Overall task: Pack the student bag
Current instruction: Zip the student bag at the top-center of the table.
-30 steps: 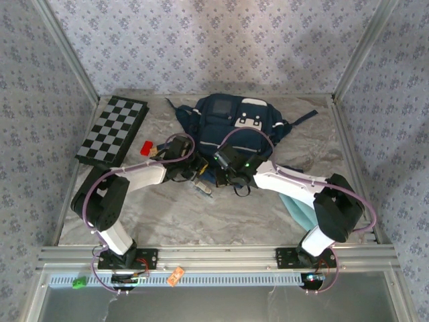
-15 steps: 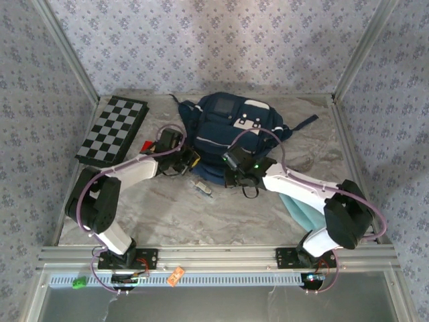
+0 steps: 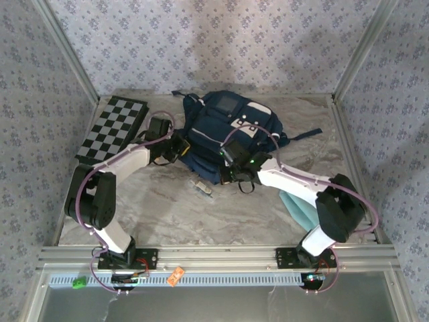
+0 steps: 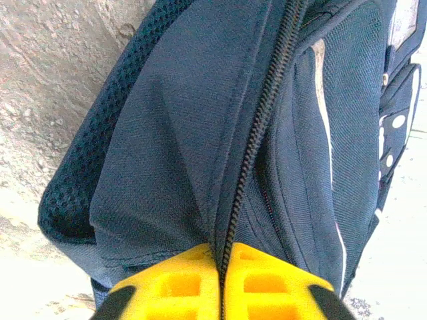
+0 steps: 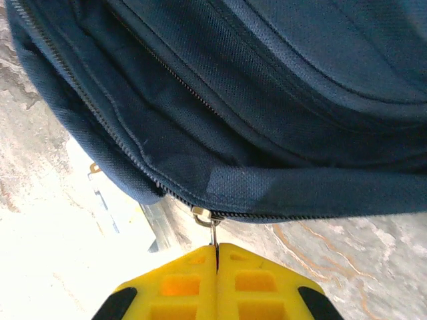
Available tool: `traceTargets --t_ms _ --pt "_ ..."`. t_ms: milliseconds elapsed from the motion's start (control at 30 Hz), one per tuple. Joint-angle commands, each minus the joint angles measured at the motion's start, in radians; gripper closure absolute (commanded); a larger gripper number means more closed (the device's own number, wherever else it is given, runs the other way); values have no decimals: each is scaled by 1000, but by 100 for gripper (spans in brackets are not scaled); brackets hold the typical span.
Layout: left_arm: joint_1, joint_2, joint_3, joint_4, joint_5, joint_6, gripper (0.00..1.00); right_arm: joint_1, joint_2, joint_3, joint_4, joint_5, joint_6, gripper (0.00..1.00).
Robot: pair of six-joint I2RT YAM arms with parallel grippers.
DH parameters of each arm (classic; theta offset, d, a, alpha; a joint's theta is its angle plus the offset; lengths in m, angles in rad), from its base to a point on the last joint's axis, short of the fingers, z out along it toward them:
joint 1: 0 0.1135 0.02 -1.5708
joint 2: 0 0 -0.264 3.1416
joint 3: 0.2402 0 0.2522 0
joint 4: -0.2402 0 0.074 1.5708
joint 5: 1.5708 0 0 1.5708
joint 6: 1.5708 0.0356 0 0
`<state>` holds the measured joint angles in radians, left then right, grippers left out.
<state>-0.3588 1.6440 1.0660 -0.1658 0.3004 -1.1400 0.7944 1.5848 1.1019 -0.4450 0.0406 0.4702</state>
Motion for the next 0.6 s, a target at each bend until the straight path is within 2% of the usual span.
traceTargets --t_ms 0,133,233,400,500,567 --pt "4 -60 -20 38 4 7 77 8 47 30 -36 -10 -4 100" --pt "-44 -145 -116 53 -7 -89 53 6 77 30 -14 -13 3 100" --pt "-118 -175 -164 94 -30 -180 43 5 93 32 1 -15 2 100" --pt "-219 -120 -133 121 -65 -282 39 3 104 34 11 -8 2 100" --pt "-250 -54 -62 60 -79 -285 39 2 103 30 21 -7 4 100" --pt "-251 -18 -55 66 -76 -307 43 0 100 29 23 -5 6 100"
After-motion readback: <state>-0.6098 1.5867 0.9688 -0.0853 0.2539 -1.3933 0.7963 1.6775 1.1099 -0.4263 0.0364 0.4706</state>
